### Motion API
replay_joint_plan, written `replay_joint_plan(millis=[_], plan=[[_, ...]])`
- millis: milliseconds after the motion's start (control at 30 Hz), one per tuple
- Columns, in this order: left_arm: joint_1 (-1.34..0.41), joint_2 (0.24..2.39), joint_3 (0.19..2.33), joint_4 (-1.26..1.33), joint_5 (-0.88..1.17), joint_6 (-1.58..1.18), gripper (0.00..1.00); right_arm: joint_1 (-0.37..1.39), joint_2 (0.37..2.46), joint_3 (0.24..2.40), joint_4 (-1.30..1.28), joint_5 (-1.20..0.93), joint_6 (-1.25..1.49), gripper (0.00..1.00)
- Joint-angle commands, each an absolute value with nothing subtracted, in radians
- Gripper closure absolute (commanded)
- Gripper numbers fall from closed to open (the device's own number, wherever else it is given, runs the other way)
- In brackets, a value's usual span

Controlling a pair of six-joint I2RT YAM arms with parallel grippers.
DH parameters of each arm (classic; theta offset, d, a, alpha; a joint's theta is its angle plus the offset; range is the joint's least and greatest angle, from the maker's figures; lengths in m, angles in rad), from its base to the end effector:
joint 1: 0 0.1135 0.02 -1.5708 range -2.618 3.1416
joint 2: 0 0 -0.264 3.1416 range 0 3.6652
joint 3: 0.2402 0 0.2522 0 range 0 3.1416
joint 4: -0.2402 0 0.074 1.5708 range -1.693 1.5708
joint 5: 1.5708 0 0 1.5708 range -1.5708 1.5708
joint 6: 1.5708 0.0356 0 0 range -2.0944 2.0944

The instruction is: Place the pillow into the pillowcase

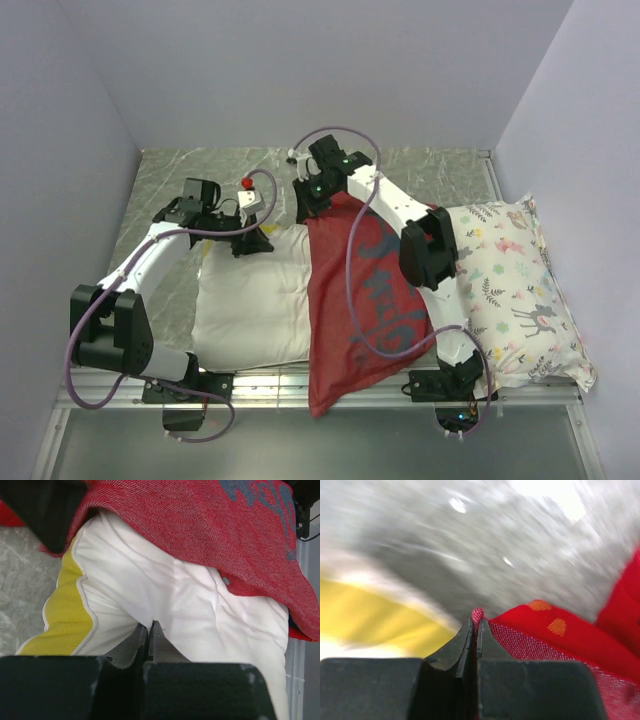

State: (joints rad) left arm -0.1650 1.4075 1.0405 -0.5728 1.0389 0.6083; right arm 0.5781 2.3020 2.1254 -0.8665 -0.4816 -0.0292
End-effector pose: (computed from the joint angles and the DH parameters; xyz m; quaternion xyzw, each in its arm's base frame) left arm 0.2727 -0.0765 0.2678 0.4539 0.7062 -0.4011 0.3665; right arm 0.4107 0.2876 0.2349 -0.3397 0.8761 0.2902 0.1814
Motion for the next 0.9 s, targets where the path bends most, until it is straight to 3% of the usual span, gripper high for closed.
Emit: replay_joint_plan(millis=[0, 267, 367, 467, 567, 700, 867], plan=[[-0.216, 1.431, 1.089, -0.507, 1.094, 0.569, 1.0, 0.588, 2.097, 2.085, -0.549, -0.754, 0.101, 1.0], [-0.242, 1.405, 1.108, -0.312, 1.069, 0.369, 1.0, 0.597, 2.022, 2.053, -0.368, -0.877, 0.347, 1.0], [-0.219, 1.397, 1.13, -0.178, 1.054, 0.266, 1.0, 0.584, 2.011, 2.092, -0.377, -0.836, 0.339, 1.0], [-0.172, 1.402, 1.181, 0.044, 1.033, -0.051, 1.0, 0.558, 2.0, 2.186, -0.341, -0.798, 0.374, 1.0], [-0.144, 1.405, 1.31, 0.115, 0.976, -0.119, 1.0, 0.529, 1.973, 2.285, -0.276, -0.712, 0.399, 1.0], [-0.127, 1.384, 1.443, 0.118, 0.902, -0.085, 1.0, 0.5, 1.925, 2.411, -0.209, -0.628, 0.416, 1.0], [-0.144, 1.26, 1.343, -0.016, 0.933, 0.171, 1.0, 0.515, 1.794, 2.283, -0.199, -0.727, 0.401, 1.0]])
